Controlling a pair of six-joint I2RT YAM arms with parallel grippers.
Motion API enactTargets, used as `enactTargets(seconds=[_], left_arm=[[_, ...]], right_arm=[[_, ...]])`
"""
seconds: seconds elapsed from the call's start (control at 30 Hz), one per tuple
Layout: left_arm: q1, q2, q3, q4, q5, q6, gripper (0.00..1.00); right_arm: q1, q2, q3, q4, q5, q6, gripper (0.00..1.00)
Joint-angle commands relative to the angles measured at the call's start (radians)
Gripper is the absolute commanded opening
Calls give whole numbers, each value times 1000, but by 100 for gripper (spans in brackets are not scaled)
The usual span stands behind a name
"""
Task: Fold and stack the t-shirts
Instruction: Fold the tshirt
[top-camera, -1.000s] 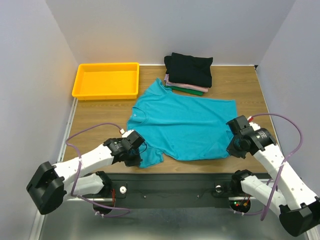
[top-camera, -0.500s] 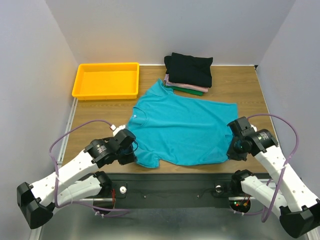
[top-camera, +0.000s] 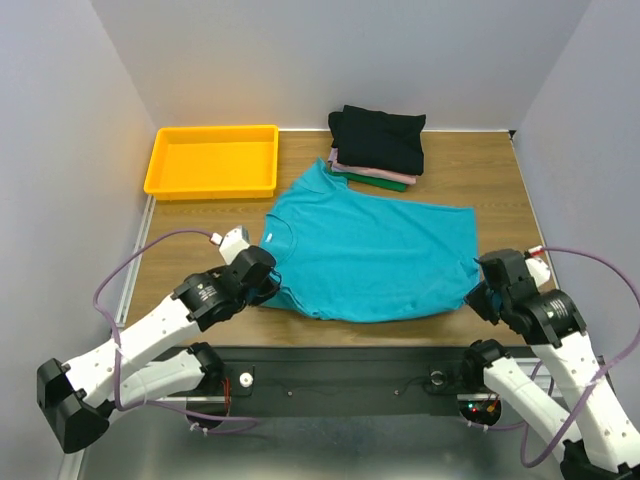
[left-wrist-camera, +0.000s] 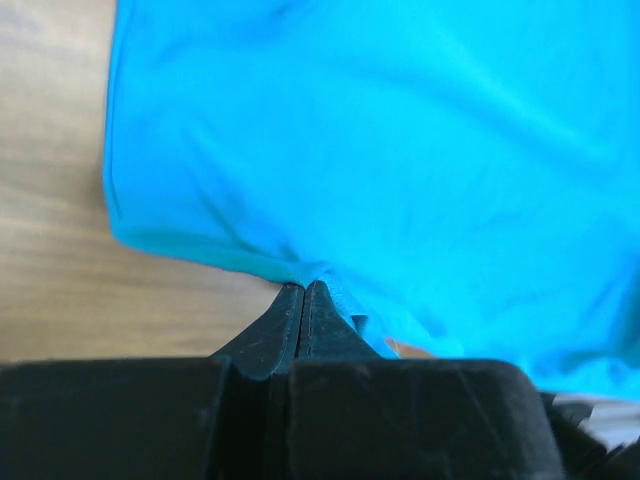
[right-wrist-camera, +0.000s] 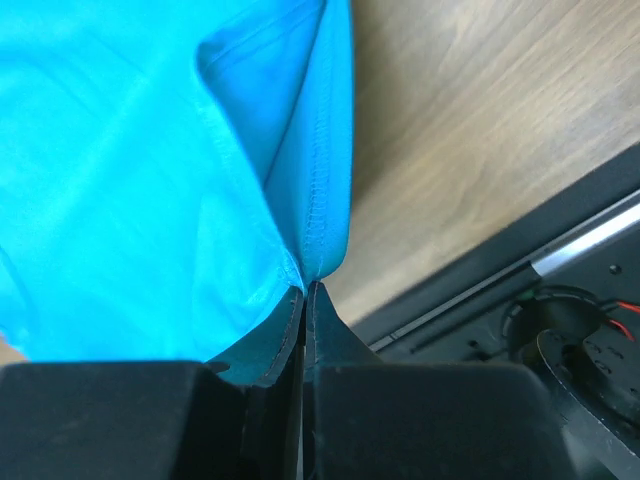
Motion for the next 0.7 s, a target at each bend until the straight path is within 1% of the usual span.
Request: enactTargets(seconds=[0.0, 0.07, 0.1, 0.2, 0.27, 0.33, 0.37, 0.43, 0.53, 0.67], left_arm=[[19, 23, 63, 172, -152, 27, 0], [29, 75, 81, 212, -150, 58, 0], [33, 97, 88, 255, -140, 87, 0], [59, 193, 112, 316, -133, 119, 0], [101, 261, 132, 358, -129, 134, 0], [134, 316, 147, 387, -106, 162, 0], [163, 332, 158, 428, -77, 177, 0], [179, 376, 178, 482, -55, 211, 0], [207, 416, 203, 504, -61, 219, 0], [231, 508, 247, 534, -55, 249, 0]], right_arm=[[-7, 12, 13, 91, 145, 140, 0], [-9, 79, -1, 105, 145, 140, 0], [-9, 98, -7, 117, 144, 131, 0], [-9, 148, -36, 172, 160, 121, 0], [-9, 170, -52, 200, 188, 117, 1], [-9, 208, -46, 208, 203, 117, 0], [-9, 217, -46, 224, 225, 117, 0], [-9, 253, -42, 243, 254, 103, 0], [-9, 309, -38, 255, 286, 114, 0], [-9, 375, -36, 307, 303, 101, 1]])
